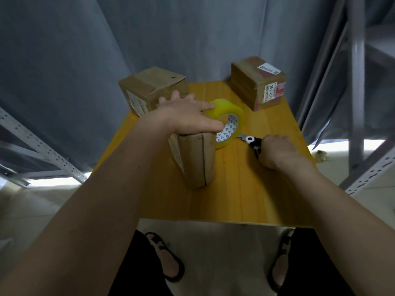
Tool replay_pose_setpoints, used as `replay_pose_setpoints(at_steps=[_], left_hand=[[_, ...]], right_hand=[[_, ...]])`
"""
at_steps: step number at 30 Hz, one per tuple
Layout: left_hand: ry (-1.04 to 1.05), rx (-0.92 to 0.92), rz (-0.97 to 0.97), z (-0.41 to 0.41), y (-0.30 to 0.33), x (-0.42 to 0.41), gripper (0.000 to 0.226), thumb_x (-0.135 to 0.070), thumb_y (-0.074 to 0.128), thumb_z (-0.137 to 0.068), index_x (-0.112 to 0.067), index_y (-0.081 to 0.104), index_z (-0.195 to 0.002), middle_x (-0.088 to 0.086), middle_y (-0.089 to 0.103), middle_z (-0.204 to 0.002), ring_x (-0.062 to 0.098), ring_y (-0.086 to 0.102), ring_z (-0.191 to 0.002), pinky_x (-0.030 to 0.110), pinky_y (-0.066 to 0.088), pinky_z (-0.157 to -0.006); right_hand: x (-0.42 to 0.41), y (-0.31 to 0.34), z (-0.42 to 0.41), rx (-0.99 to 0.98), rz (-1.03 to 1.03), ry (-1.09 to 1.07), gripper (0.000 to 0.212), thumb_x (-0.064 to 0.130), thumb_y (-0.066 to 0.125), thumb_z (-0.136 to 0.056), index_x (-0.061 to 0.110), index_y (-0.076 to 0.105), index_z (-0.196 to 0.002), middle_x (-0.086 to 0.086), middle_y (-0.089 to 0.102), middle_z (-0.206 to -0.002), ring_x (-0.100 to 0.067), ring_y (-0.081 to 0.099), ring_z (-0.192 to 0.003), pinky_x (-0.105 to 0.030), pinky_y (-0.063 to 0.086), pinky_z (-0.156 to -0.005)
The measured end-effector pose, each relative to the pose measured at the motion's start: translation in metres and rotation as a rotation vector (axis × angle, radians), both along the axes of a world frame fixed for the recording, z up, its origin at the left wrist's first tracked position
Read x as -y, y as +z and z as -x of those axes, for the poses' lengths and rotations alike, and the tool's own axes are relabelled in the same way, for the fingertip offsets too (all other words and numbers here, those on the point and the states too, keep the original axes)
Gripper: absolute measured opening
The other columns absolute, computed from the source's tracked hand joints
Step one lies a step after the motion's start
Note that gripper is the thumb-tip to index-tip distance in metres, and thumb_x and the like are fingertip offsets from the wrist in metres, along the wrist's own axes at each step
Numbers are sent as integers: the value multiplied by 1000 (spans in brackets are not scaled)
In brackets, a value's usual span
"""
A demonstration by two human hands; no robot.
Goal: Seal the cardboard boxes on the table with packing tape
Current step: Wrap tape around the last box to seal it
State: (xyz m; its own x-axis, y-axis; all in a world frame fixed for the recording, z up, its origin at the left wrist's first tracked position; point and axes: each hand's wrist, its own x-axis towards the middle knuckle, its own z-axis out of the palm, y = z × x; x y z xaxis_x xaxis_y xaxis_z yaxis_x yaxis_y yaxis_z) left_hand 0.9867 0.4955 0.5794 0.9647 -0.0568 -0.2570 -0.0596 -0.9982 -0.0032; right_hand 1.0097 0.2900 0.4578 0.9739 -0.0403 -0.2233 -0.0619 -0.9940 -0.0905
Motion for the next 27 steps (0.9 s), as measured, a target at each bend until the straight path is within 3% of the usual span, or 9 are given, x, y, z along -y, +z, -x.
replay_pose_setpoints(at_steps=[6,9,12,16,18,22,24,27], left_hand=[[6,-18,5,3,3,-2,88,-81,36,-58,-59,22,-142,-3,22,-157,35,11,-142,53,15,-110],[4,-33,4,1,4,-1,89,-81,37,-57,-59,22,-142,-3,22,-157,34,11,-142,53,14,-109],[15,-52,12,-2,6,-5,90,-82,41,-56,-61,23,-141,-5,21,-156,35,10,-142,55,13,-110],[79,-53,12,-10,12,-12,94,-82,47,-46,-61,32,-137,-4,23,-153,36,12,-142,56,18,-112],[99,-51,-27,-13,16,-14,96,-81,46,-41,-60,39,-134,-3,25,-152,36,15,-142,55,18,-111],[41,-77,-129,-16,19,-18,103,-83,56,-44,-49,39,-140,1,24,-156,33,16,-144,56,15,-111],[39,-97,-141,-17,22,-20,128,-91,63,-37,-38,30,-148,4,21,-157,32,17,-144,53,18,-113],[61,-115,-99,-12,29,-18,151,-94,54,-23,-23,23,-152,5,22,-156,31,23,-143,46,28,-112]], right_hand=[[6,5,-2,-17,75,8,35,28,51,-98,7,52,-126,-18,43,-129,-34,42,-119,-37,41,-96],[10,10,-2,-18,4,2,30,29,55,-94,7,56,-113,-9,54,-96,-28,53,-94,-32,45,-74],[21,18,-6,-57,-262,-111,30,32,67,-86,7,55,-97,-6,51,-78,-22,53,-74,-29,40,-54],[30,28,-1,-196,-1143,-223,30,20,77,-78,3,58,-92,-13,62,-83,-22,62,-68,-32,53,-59],[24,34,5,-335,-1445,-105,38,31,79,-72,4,59,-90,-10,61,-75,-18,62,-60,-28,55,-55],[1,35,14,-722,-1528,213,67,68,61,-70,3,56,-88,-11,57,-73,-22,56,-62,-29,51,-58],[-8,28,18,-831,-1563,255,67,70,57,-69,5,55,-85,-13,56,-75,-25,57,-64,-33,51,-63],[-13,15,24,-950,-1629,263,65,69,56,-71,5,54,-83,-16,57,-79,-27,60,-68,-38,54,-68]])
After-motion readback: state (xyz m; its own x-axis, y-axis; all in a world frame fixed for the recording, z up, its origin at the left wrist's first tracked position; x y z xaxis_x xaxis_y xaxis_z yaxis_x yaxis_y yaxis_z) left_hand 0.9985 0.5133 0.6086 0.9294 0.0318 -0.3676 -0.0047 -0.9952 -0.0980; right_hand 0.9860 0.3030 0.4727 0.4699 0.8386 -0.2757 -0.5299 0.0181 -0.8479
